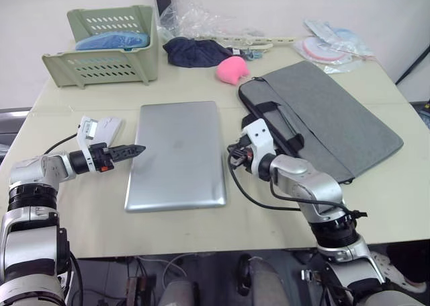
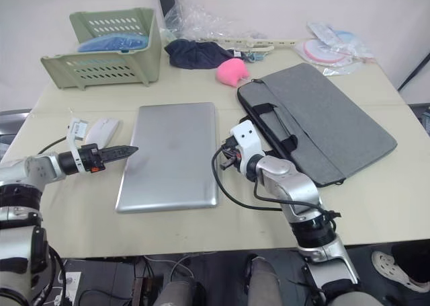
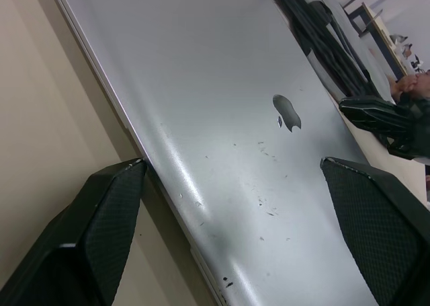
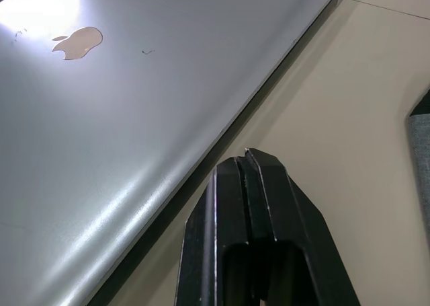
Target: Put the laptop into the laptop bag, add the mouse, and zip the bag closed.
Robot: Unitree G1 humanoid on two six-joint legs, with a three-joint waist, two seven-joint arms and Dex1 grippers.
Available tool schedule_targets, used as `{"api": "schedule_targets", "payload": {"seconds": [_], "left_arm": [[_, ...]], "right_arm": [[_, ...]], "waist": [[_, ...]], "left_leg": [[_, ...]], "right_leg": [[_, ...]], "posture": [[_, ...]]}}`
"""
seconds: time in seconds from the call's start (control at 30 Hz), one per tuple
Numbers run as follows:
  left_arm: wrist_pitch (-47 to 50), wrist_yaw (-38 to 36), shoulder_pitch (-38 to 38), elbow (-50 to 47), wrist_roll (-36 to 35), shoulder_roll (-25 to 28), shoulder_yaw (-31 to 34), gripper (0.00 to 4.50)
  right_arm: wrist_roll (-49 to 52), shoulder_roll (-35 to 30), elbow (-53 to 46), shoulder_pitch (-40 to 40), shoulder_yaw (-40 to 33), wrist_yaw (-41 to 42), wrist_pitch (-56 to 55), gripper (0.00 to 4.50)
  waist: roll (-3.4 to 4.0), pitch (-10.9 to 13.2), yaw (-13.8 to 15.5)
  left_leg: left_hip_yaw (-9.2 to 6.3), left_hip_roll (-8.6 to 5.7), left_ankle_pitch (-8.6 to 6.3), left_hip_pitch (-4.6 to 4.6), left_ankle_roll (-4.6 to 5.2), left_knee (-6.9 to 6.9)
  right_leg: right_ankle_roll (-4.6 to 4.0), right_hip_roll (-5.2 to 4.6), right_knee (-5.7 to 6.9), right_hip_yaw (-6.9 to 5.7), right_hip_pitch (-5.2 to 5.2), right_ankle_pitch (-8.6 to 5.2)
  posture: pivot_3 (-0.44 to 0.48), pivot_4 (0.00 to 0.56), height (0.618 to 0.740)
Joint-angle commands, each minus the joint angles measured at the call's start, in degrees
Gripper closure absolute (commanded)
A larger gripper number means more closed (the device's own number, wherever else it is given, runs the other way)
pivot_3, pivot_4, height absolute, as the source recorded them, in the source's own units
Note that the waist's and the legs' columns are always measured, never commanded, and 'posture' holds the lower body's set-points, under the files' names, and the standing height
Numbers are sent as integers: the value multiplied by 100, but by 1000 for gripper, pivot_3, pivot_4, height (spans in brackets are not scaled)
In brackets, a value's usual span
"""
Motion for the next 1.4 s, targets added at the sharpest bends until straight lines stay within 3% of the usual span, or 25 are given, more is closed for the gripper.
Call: {"api": "schedule_targets", "payload": {"seconds": [0.03, 0.37, 0.9, 1.4], "left_arm": [[84, -20, 41, -4, 101, -180, -133, 0], [187, 22, 133, -164, 101, -302, -111, 0], [625, 110, 293, -623, -80, -742, -10, 0], [1413, -746, 647, -1553, -563, -614, -34, 0]], "right_arm": [[-216, 95, 478, -219, 124, 314, -505, 4486], [-605, 398, 1621, -577, 248, 740, -1263, 4486], [-815, 658, 1435, -431, 409, 982, -1245, 4486], [-943, 679, 1246, -333, 387, 1117, -1165, 4486]], "waist": [[0, -1, 2], [3, -35, -16], [7, -80, -19], [12, -92, -157]], "left_leg": [[-2, -1, 0, 0, 1, 0], [-8, -7, 3, 0, 5, 0], [-12, -5, 3, 2, 5, 0], [-15, -6, 2, -1, 5, -8]], "right_leg": [[0, -1, 0, 0, 0, 0], [1, -6, 2, 0, 3, 0], [1, -6, 2, 1, 4, 1], [1, -5, -7, -2, 4, 0]], "posture": [[0, 150, 740], [0, 150, 740], [0, 150, 740], [0, 150, 740]]}}
